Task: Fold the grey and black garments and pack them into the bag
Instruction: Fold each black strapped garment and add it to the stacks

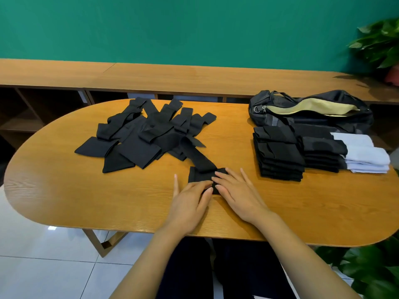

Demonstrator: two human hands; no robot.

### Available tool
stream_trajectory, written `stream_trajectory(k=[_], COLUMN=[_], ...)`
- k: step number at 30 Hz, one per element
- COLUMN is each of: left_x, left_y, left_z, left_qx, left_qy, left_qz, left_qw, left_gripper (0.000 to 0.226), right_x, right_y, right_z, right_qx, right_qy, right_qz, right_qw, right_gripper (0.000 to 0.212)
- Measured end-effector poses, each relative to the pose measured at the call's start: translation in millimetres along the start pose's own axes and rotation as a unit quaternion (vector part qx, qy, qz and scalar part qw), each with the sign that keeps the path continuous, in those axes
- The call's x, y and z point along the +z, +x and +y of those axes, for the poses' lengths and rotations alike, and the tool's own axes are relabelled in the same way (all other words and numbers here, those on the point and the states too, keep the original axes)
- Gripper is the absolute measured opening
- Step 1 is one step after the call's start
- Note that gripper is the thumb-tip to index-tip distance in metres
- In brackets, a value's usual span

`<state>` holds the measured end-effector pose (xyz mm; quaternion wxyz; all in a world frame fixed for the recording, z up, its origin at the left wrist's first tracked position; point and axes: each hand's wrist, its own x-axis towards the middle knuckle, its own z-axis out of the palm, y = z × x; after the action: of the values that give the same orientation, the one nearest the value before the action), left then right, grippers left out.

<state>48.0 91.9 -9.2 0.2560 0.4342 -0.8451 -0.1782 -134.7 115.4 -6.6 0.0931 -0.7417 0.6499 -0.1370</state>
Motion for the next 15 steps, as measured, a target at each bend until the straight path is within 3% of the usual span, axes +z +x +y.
stream_trajectory(k=[4,8,12,15], left_x=[2.8,6.8,-1.5,-22.3], left_y=[1.4,4.7,16.6,34.1], left_z=[5.6,2.8,-13.5,-27.5], left_qx=[0.010,0.034,0.039,0.012], left_qy=[-0.053,-0.049,-0.024,0.001], left_qz=[-0.004,0.042,0.159,0.224], left_qw=[0.999,0.997,0.986,0.974], left_gripper=[0.043,0.034,0.011,0.014], right_x=[0.8,0.5,-3.7,-8.4], right_y=[-13.6,-25.1,-23.5,-8.6], right_z=[10.8,14.7,16.3,14.1], right_qx=[0.029,0.050,0.049,0.038], right_qy=[-0.019,-0.018,-0.008,0.010], right_qz=[0.060,0.108,0.156,0.171], right_qw=[0.998,0.993,0.987,0.985], right_gripper=[0.069,0.065,0.039,0.024])
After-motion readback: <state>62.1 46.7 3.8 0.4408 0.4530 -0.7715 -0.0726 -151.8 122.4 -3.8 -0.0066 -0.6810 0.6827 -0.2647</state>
